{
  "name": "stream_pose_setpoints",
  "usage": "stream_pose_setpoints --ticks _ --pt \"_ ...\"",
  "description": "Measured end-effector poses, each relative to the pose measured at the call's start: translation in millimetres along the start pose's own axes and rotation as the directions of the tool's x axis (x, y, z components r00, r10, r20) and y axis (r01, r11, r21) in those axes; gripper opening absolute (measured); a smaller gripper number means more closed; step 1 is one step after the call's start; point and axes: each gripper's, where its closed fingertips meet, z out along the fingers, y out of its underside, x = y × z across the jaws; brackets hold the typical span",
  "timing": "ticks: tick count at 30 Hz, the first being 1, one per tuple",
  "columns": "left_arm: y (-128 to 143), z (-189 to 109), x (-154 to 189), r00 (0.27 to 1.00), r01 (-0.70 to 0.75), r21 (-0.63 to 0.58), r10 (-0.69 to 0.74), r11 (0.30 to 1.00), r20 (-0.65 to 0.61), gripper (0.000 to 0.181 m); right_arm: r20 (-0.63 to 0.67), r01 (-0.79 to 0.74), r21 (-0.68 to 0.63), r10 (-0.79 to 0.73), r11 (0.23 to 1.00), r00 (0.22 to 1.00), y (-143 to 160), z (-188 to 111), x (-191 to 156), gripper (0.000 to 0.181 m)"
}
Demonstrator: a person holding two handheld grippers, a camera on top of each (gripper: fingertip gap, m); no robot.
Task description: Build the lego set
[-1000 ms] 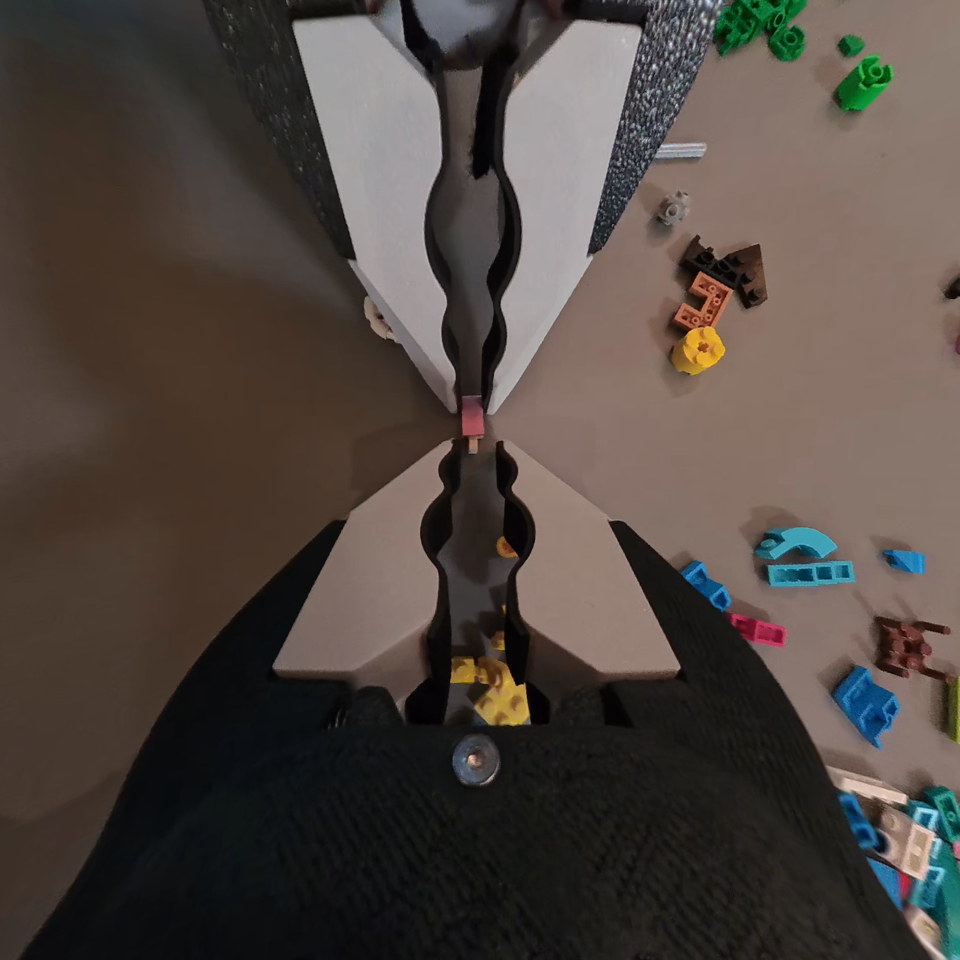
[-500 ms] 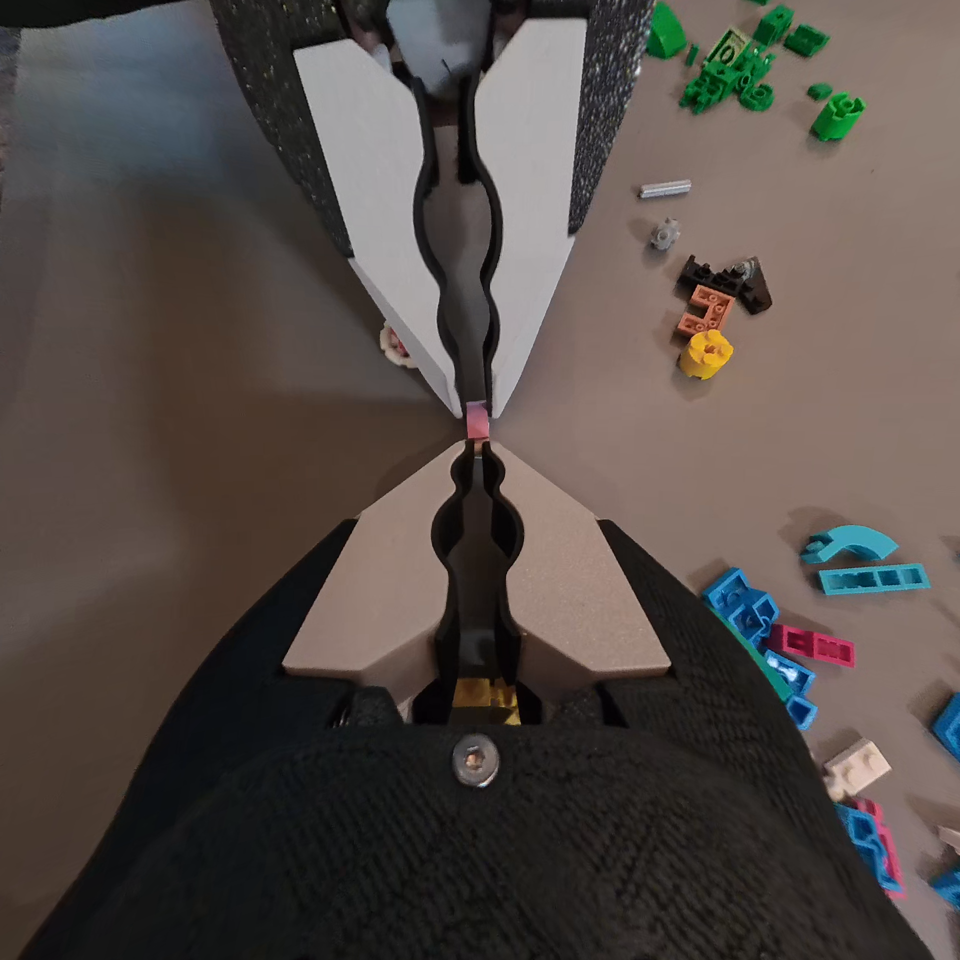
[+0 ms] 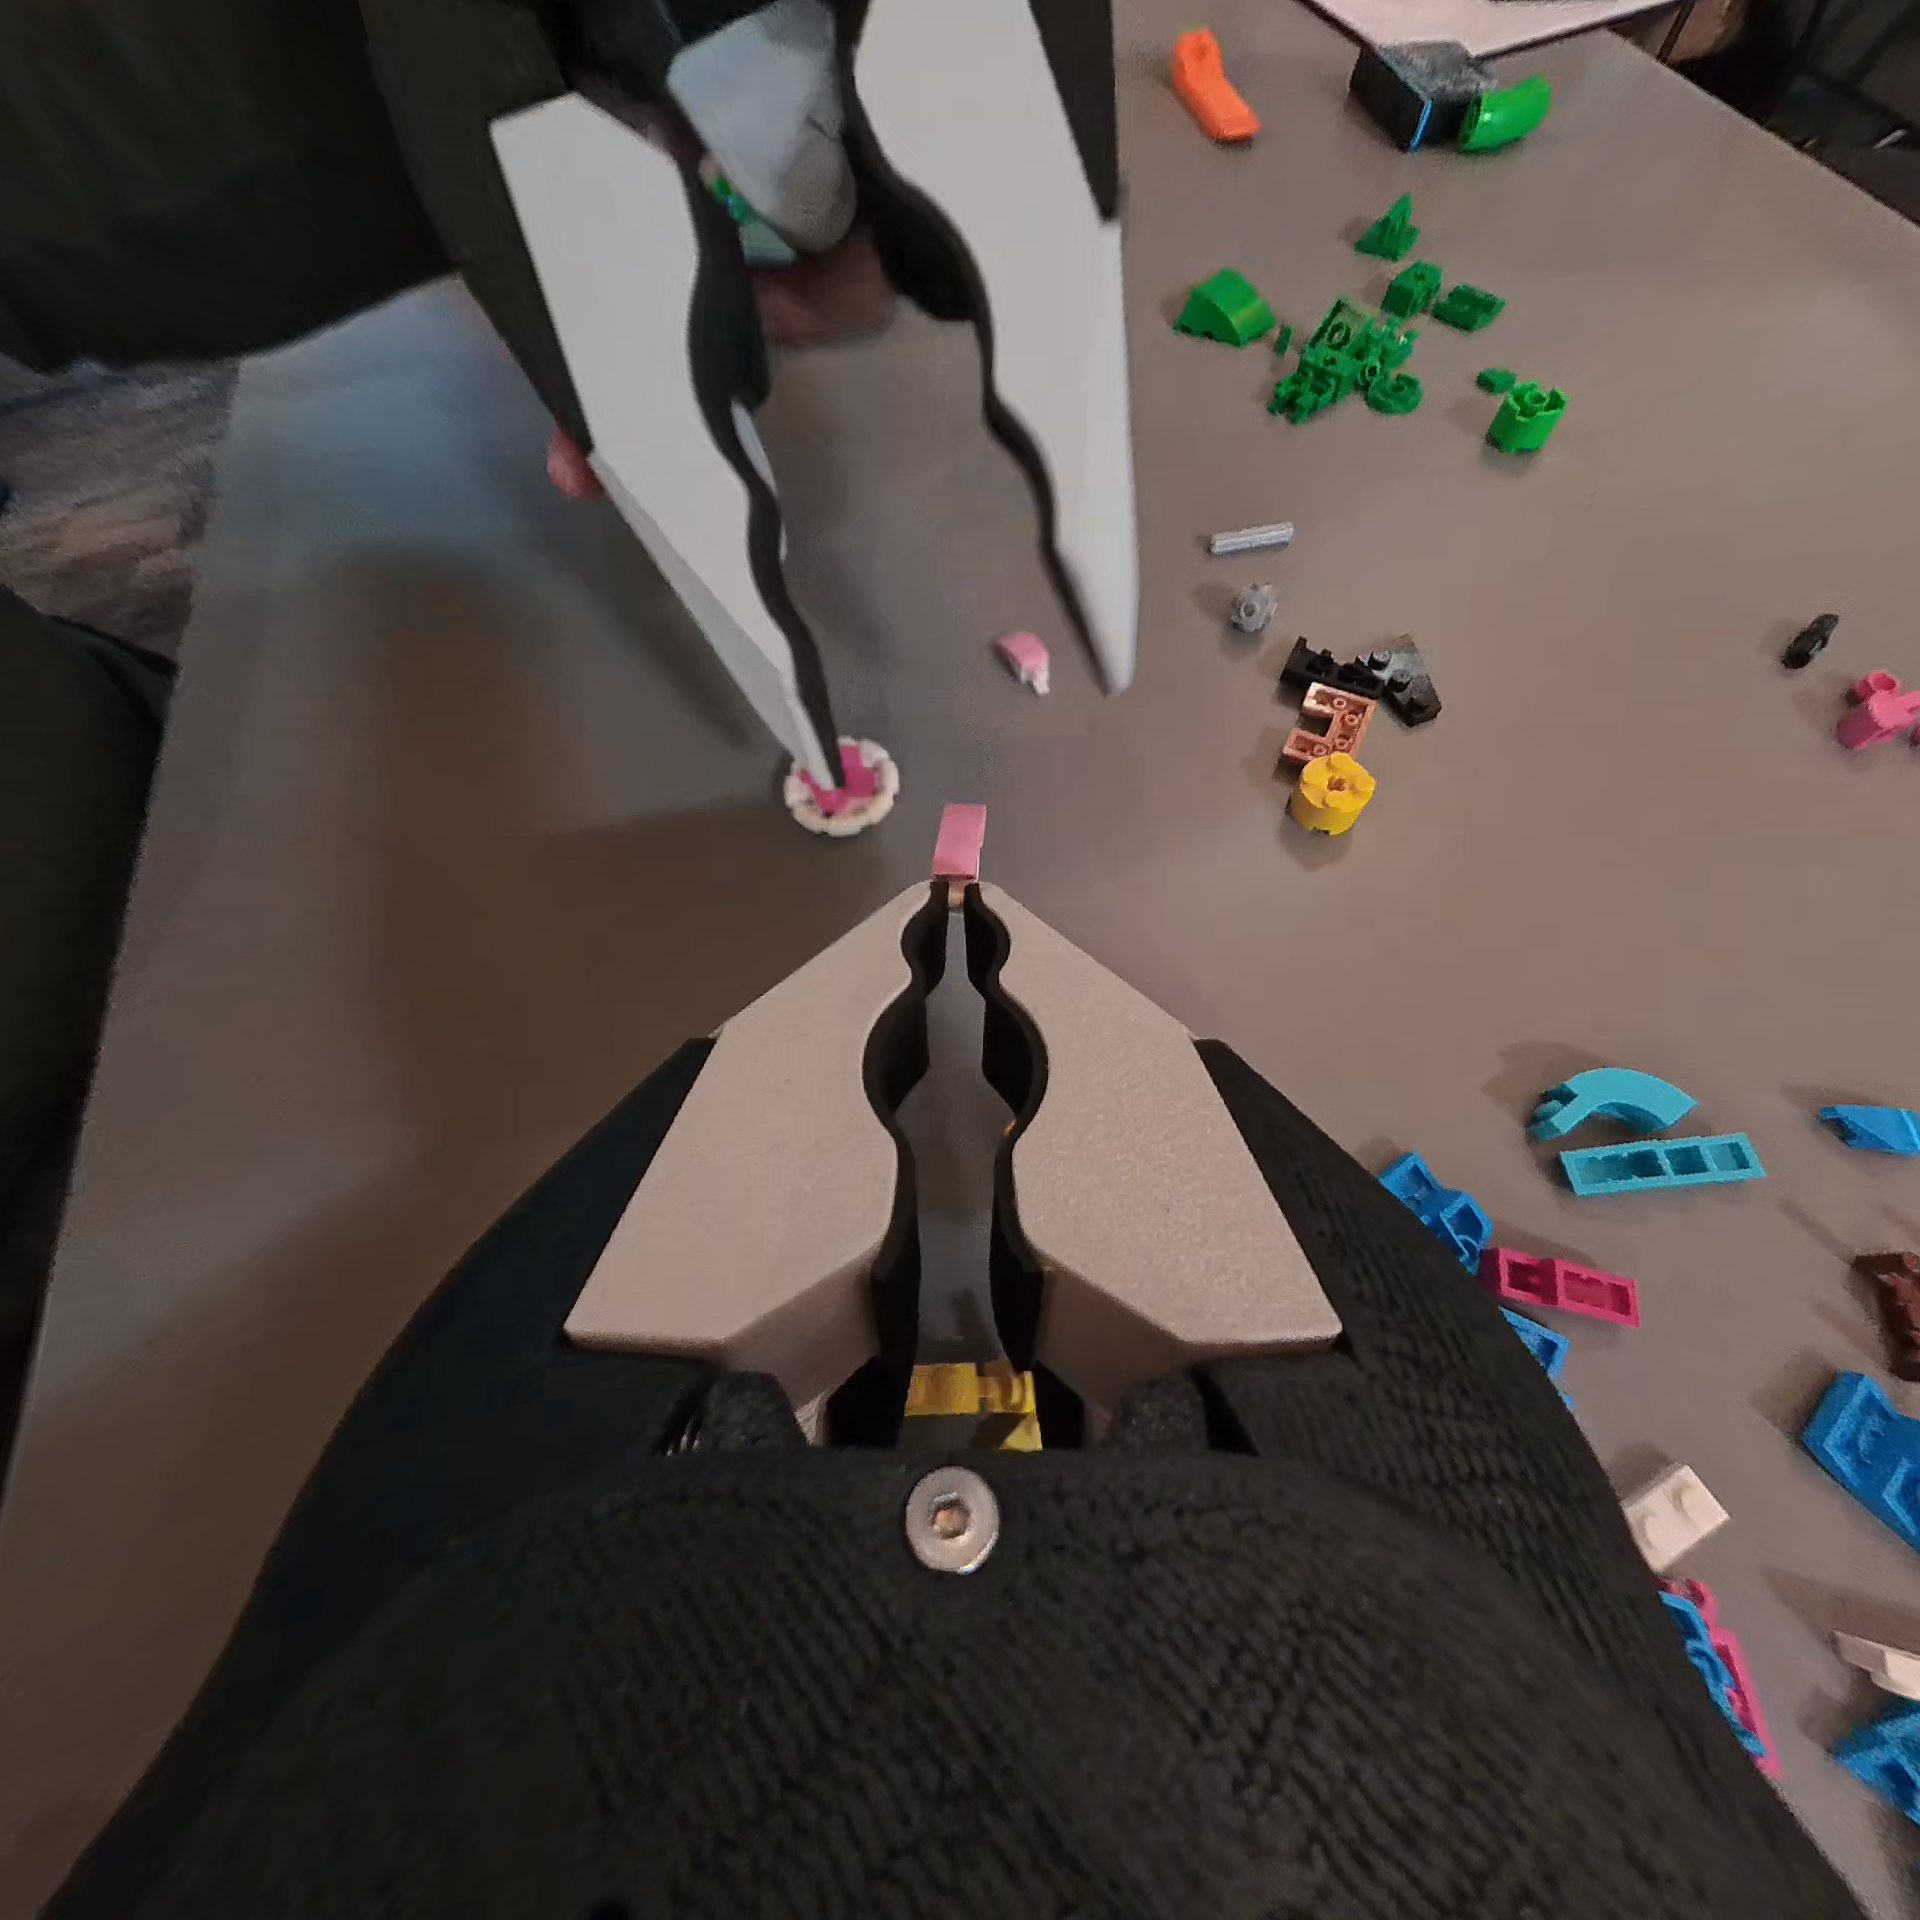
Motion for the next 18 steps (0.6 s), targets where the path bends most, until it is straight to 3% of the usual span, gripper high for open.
stream_pose_setpoints --ticks 3,6,9,12,15,18 --pt "-14.1 -9.5 -8.5 0.962 -0.207 0.083 0.187 0.975 0.197 0.070 0.031 -0.034 0.058 0.033 0.998 0.999 -12.6 -5.5 -3.9 0.002" --pt "-26.0 -16.2 -6.5 0.820 -0.482 0.055 0.428 0.875 0.379 0.063 0.055 -0.058 0.097 0.053 0.994 0.997 -22.9 -10.5 -7.6 0.002" --pt "-40.9 -26.5 -3.8 0.650 -0.650 0.019 0.544 0.759 0.531 0.051 0.065 -0.068 0.114 0.061 0.991 0.996 -28.7 -13.3 -10.5 0.002" --pt "-45.3 -28.3 0.6 0.545 -0.727 -0.033 0.606 0.686 0.579 0.037 0.067 -0.070 0.112 0.062 0.991 0.996 -30.4 -13.6 -12.0 0.002" --pt "-42.9 -24.4 4.4 0.491 -0.763 -0.077 0.652 0.642 0.578 0.030 0.068 -0.075 0.108 0.068 0.991 0.995 -29.8 -13.3 -11.9 0.002" --pt "-40.9 -25.3 5.5 0.502 -0.756 -0.065 0.640 0.651 0.581 0.031 0.069 -0.075 0.109 0.068 0.991 0.995 -30.0 -13.7 -12.2 0.002"
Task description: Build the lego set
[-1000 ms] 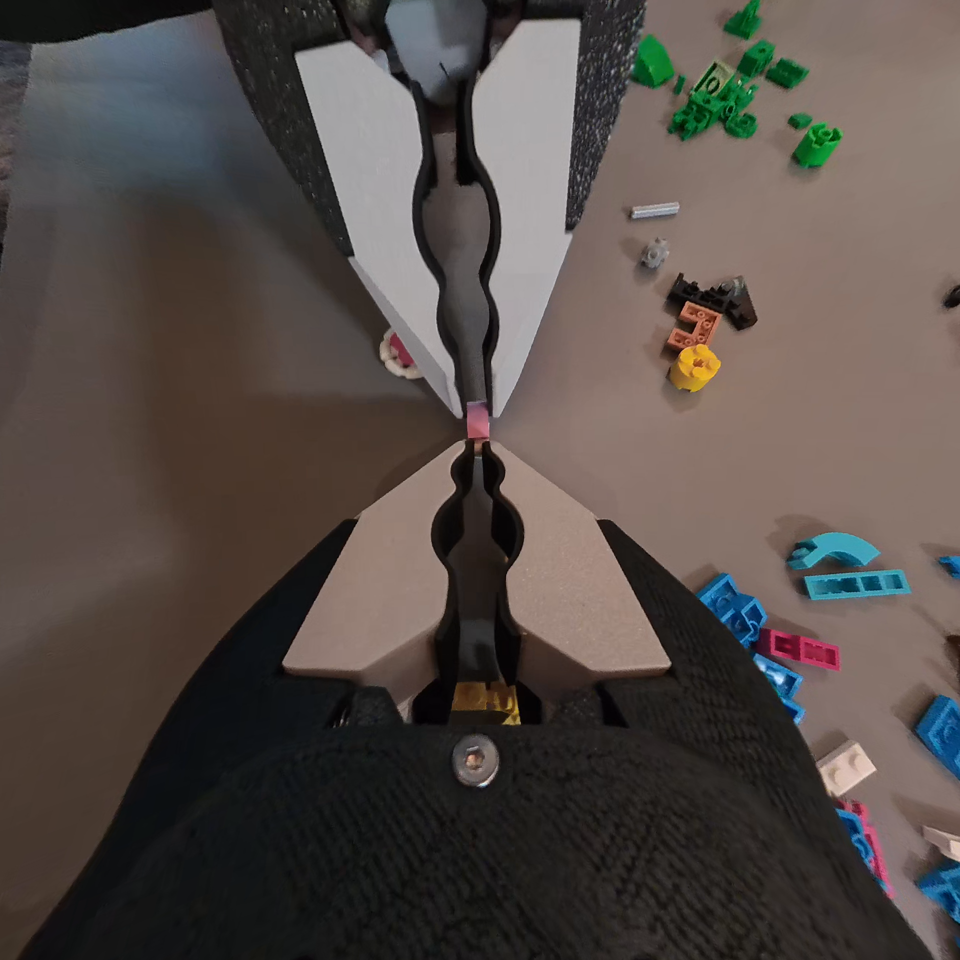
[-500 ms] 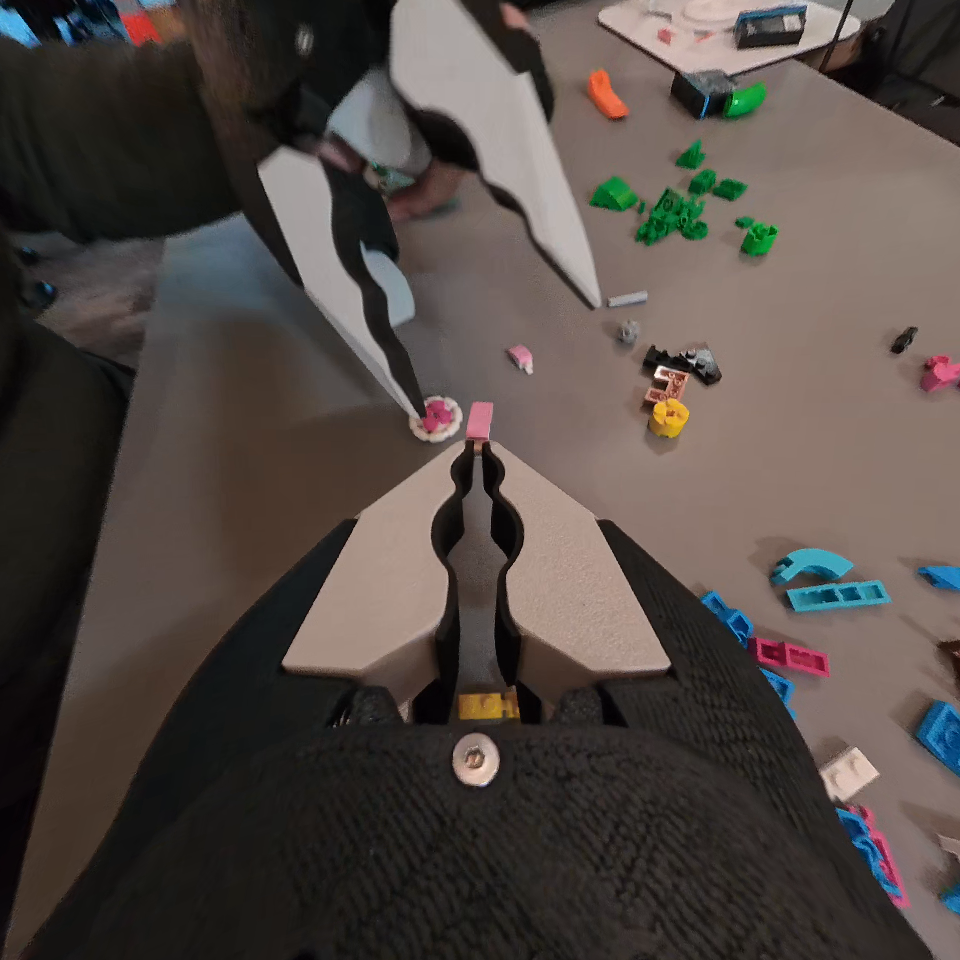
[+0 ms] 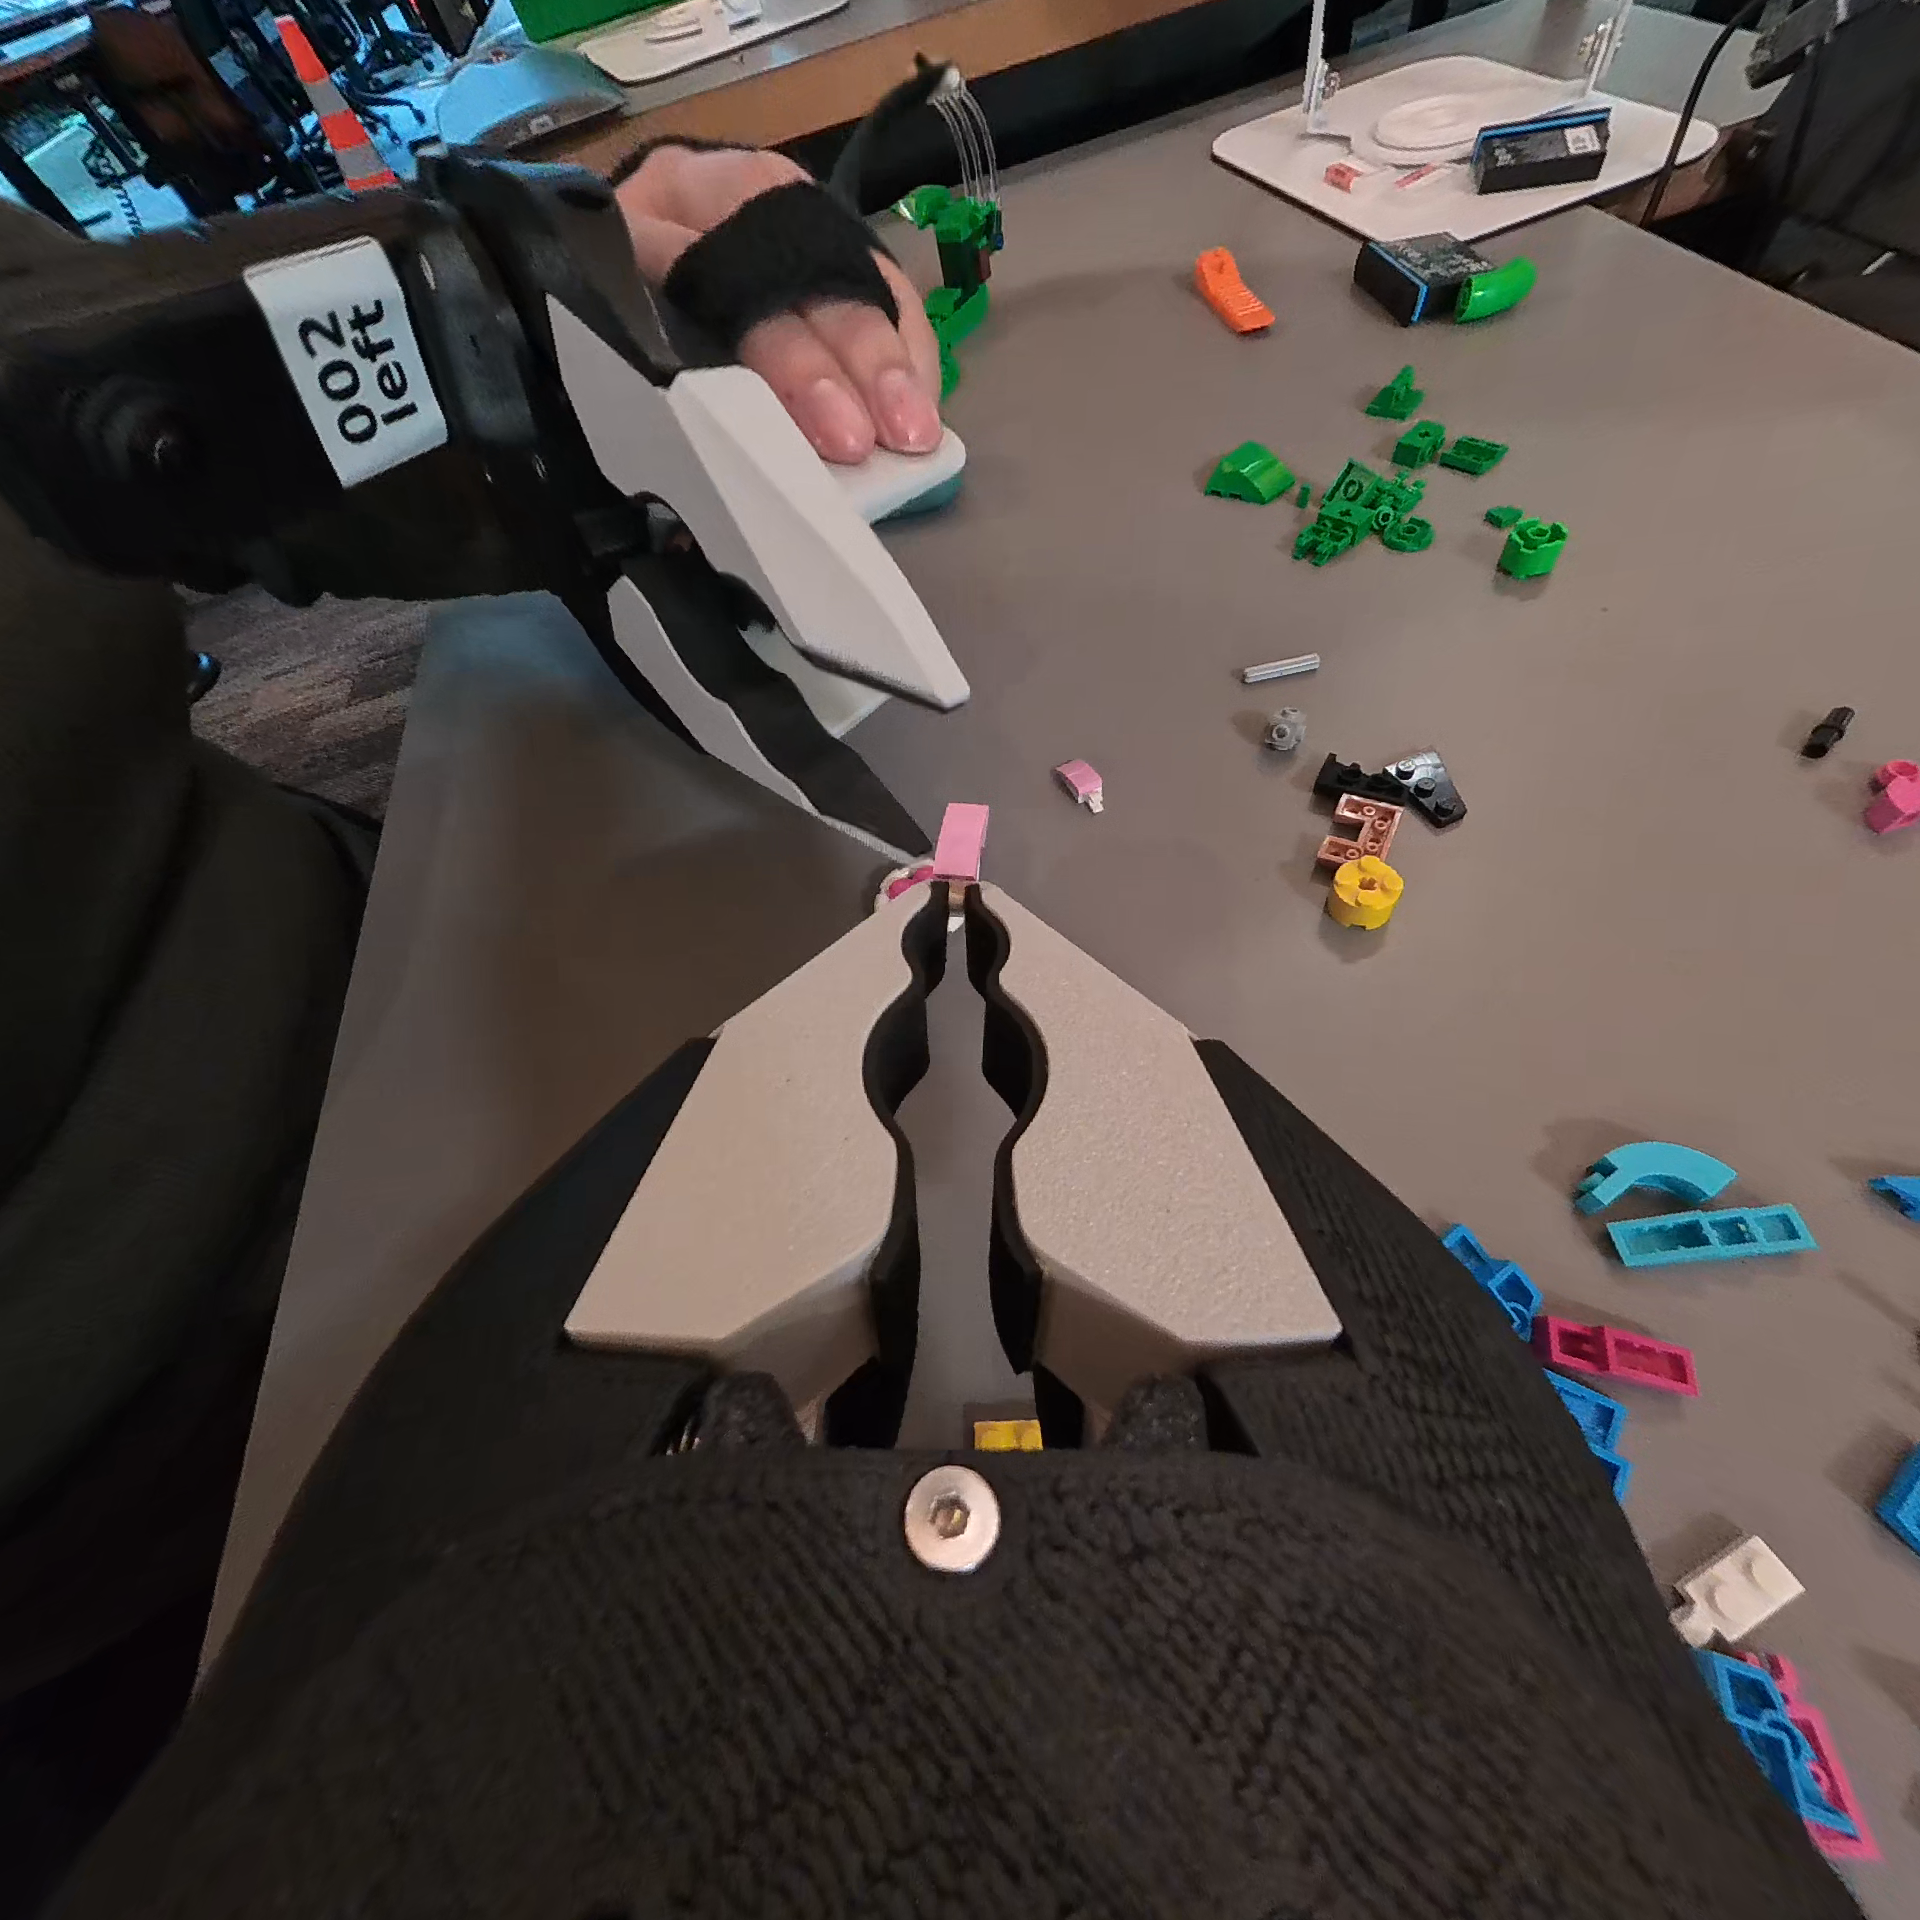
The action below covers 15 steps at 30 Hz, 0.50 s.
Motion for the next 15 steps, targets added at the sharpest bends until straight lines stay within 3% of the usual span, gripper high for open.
stream_pose_setpoints --ticks 15 --pt "4.1 3.0 6.4 1.000 -0.031 -0.029 0.031 0.999 -0.003 0.028 0.009 -0.002 0.020 0.002 1.000 1.000 -6.5 -3.6 -2.8 0.002"
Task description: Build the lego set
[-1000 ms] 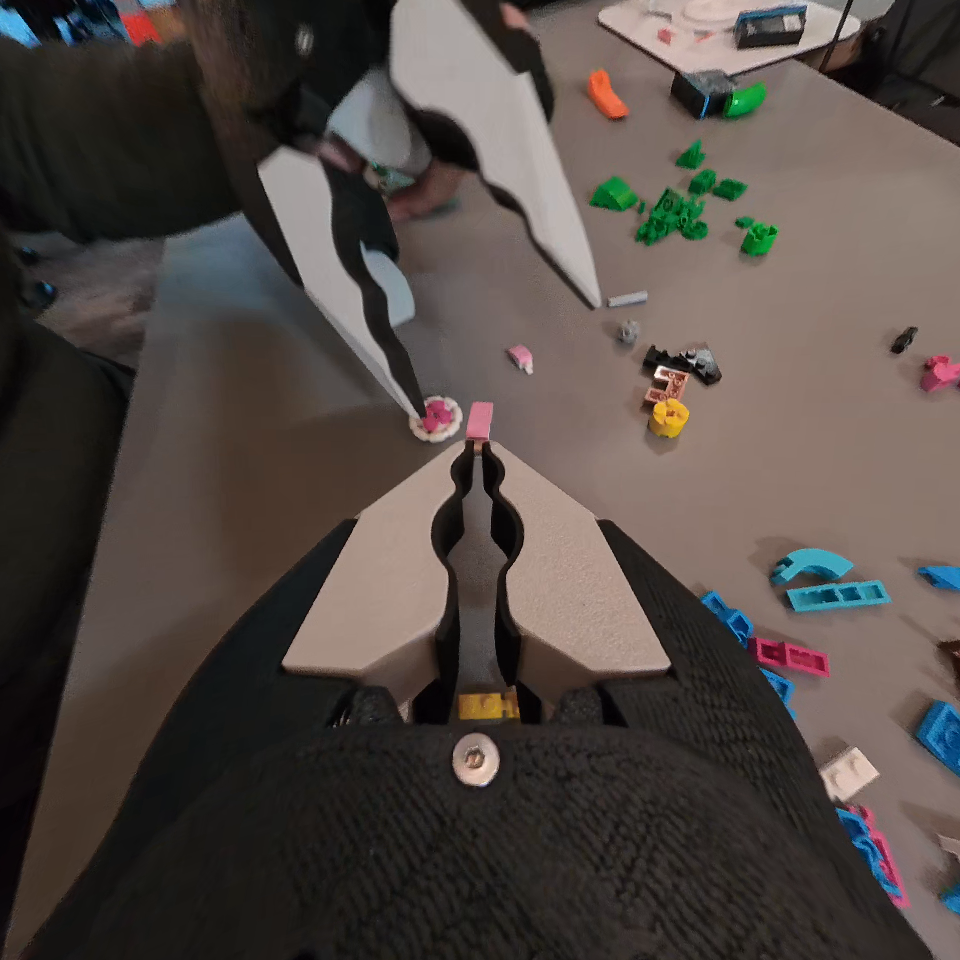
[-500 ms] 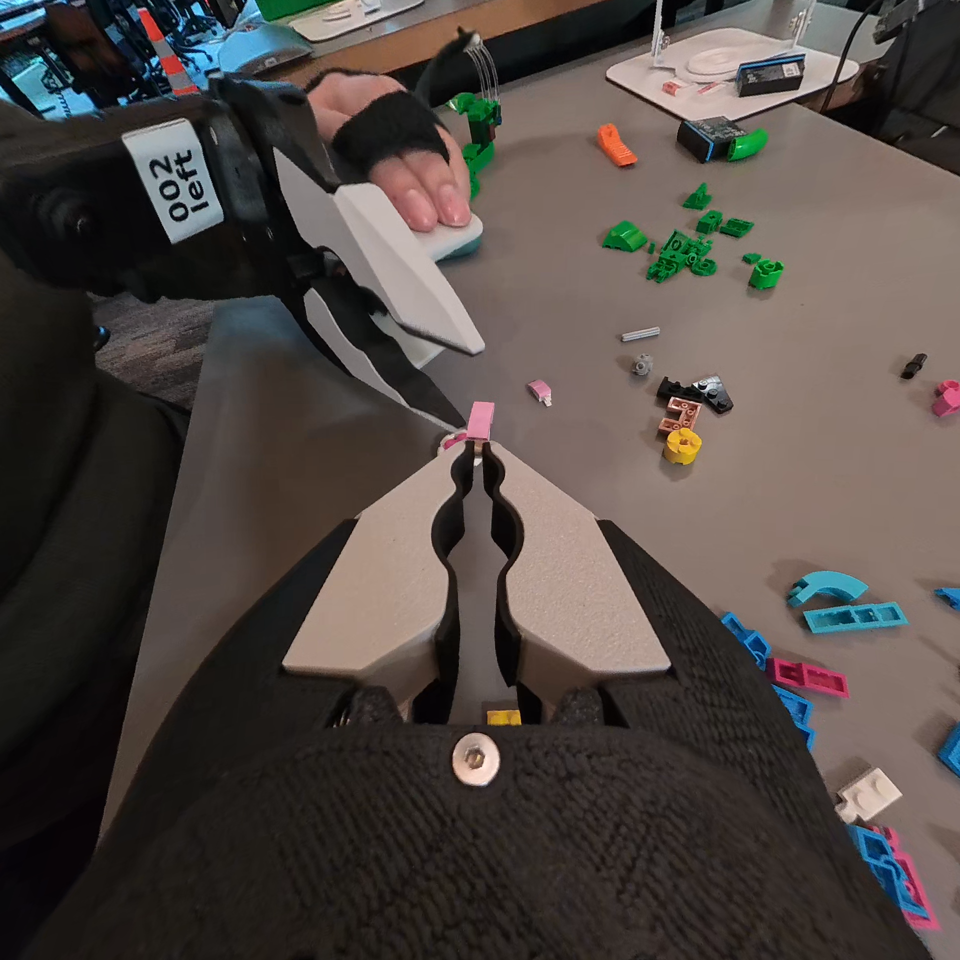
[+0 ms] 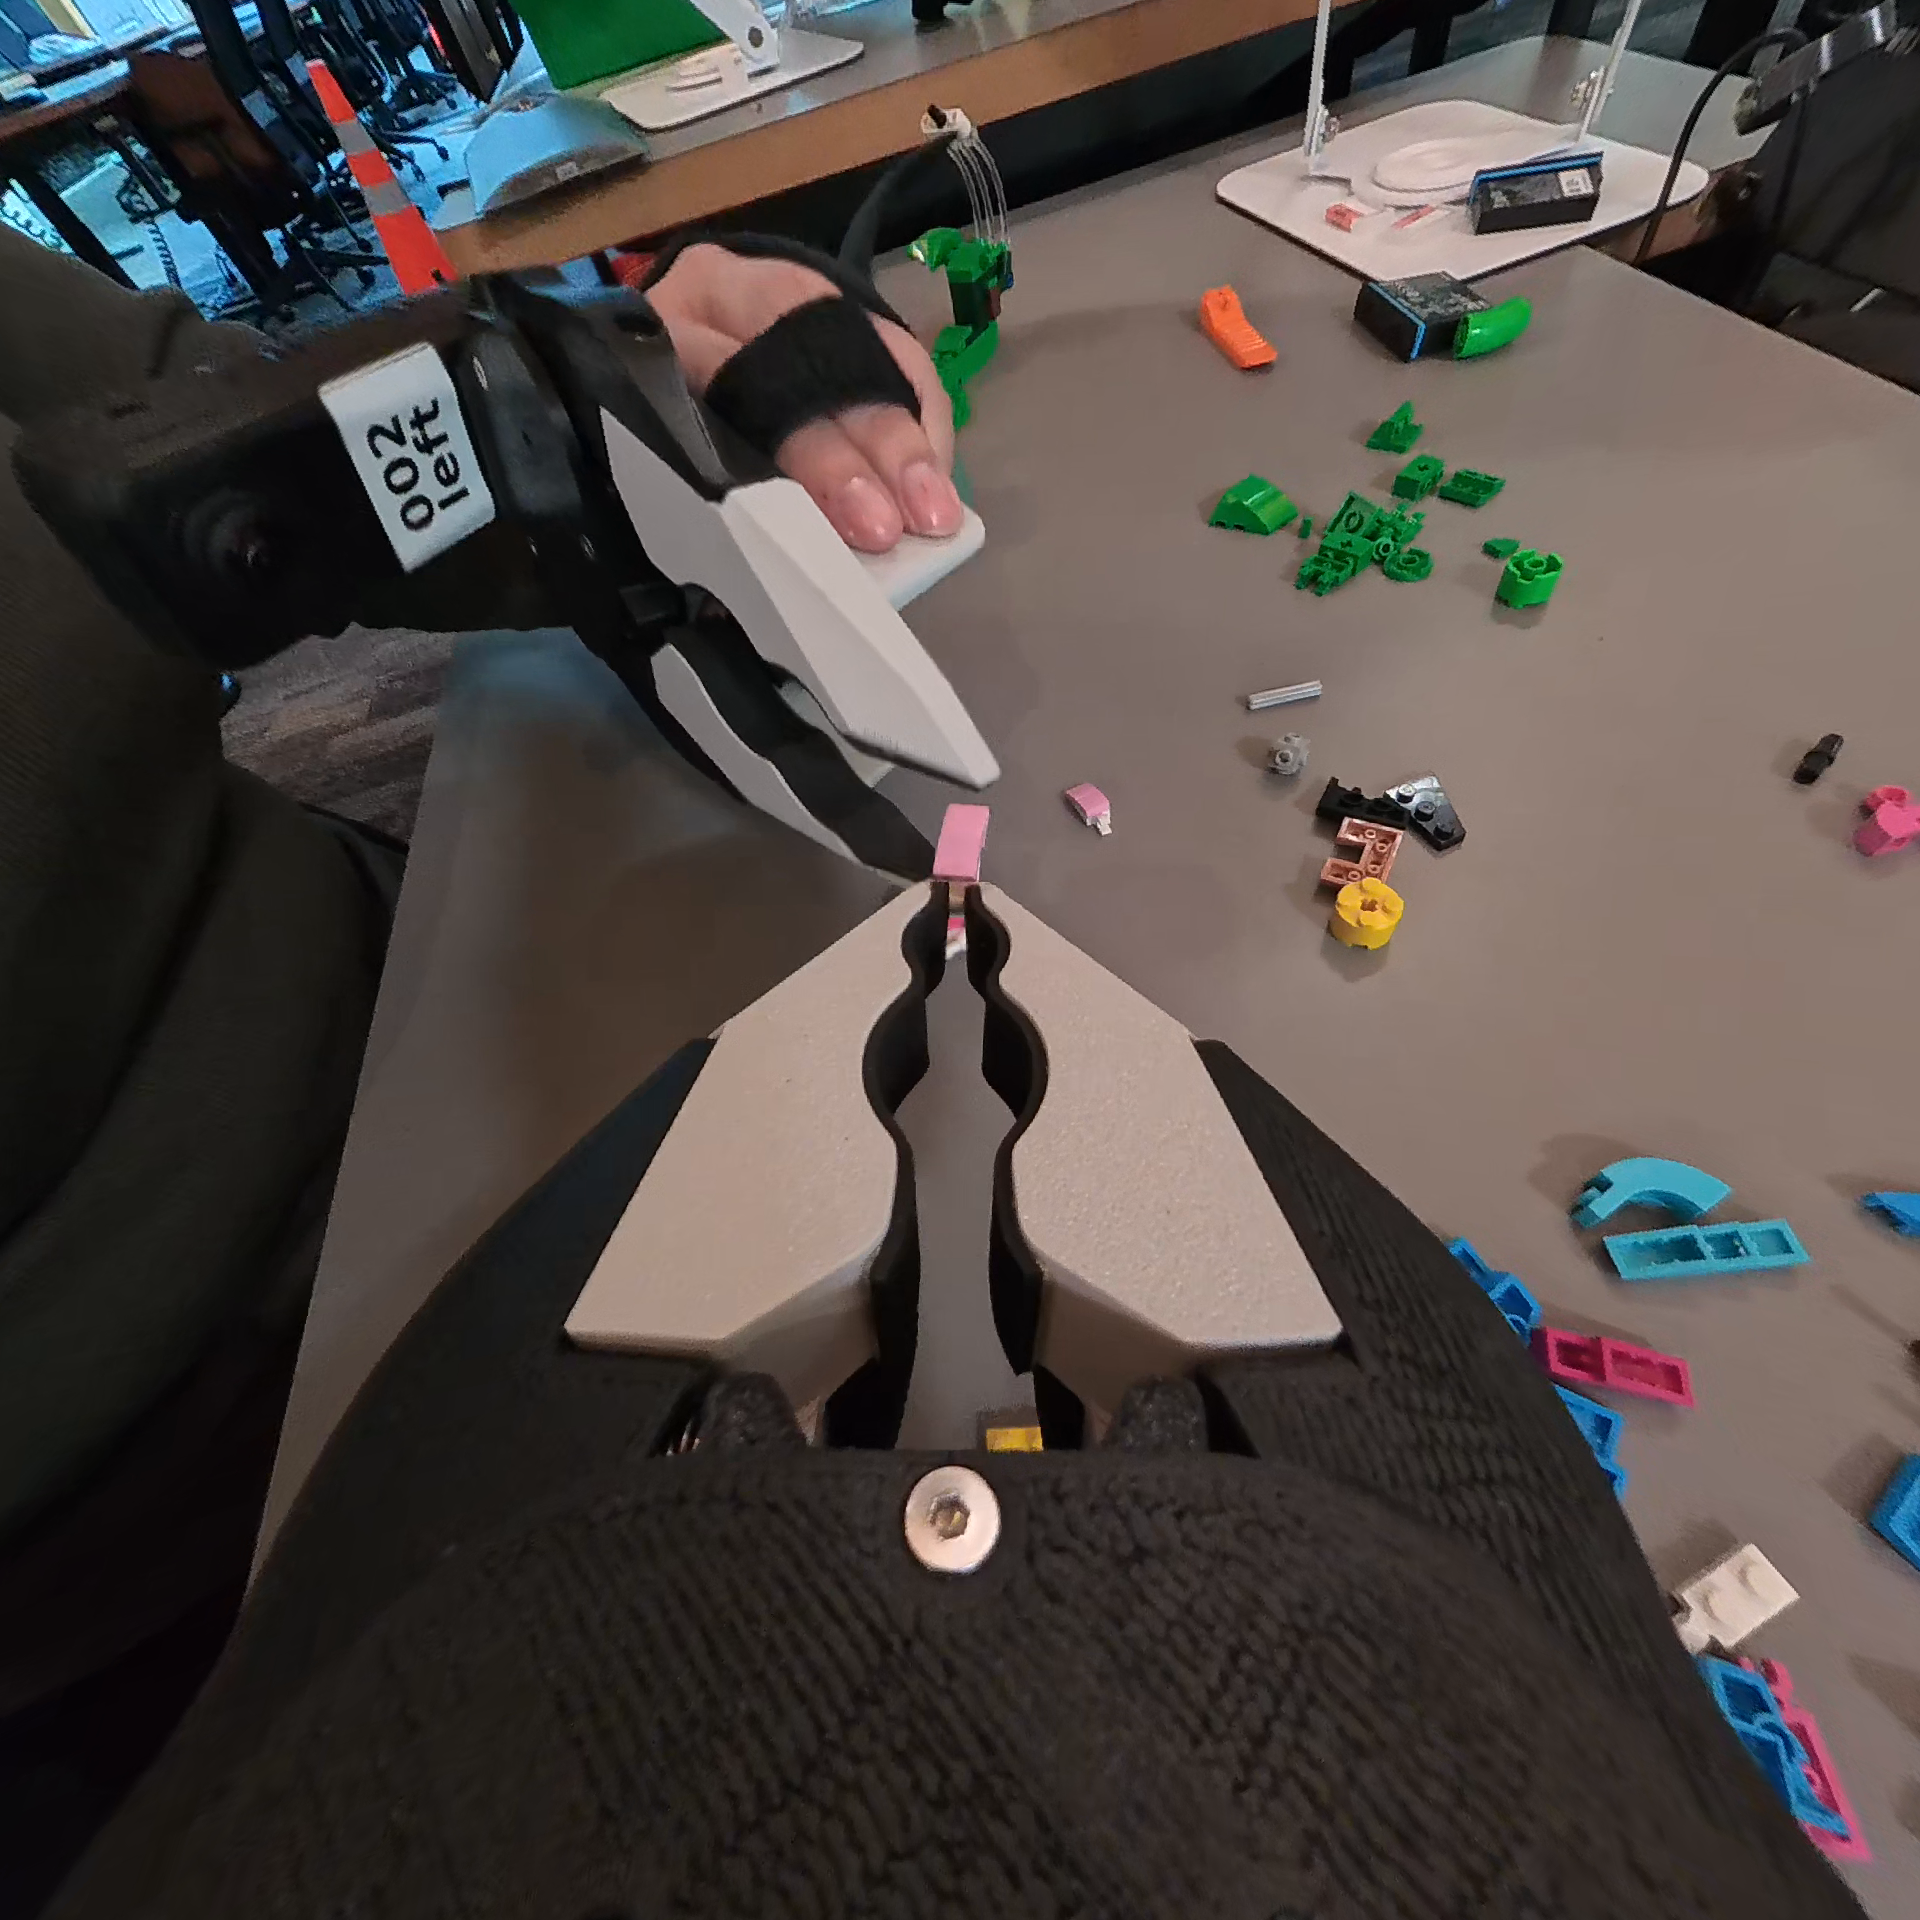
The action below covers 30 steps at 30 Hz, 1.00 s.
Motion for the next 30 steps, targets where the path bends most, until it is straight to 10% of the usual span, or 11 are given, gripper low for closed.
stream_pose_setpoints --ticks 20,30 --pt "12.3 6.5 -11.8 0.999 0.037 -0.157 -0.030 0.987 0.044 0.003 -0.188 0.042 -0.029 -0.047 0.999 0.981 -17.3 -1.5 10.3 0.002" --pt "9.8 -4.8 -31.7 0.853 0.523 0.007 -0.523 0.853 -0.003 0.004 -0.296 0.292 -0.056 -0.295 0.955 0.908 -35.6 -8.5 5.3 0.013"
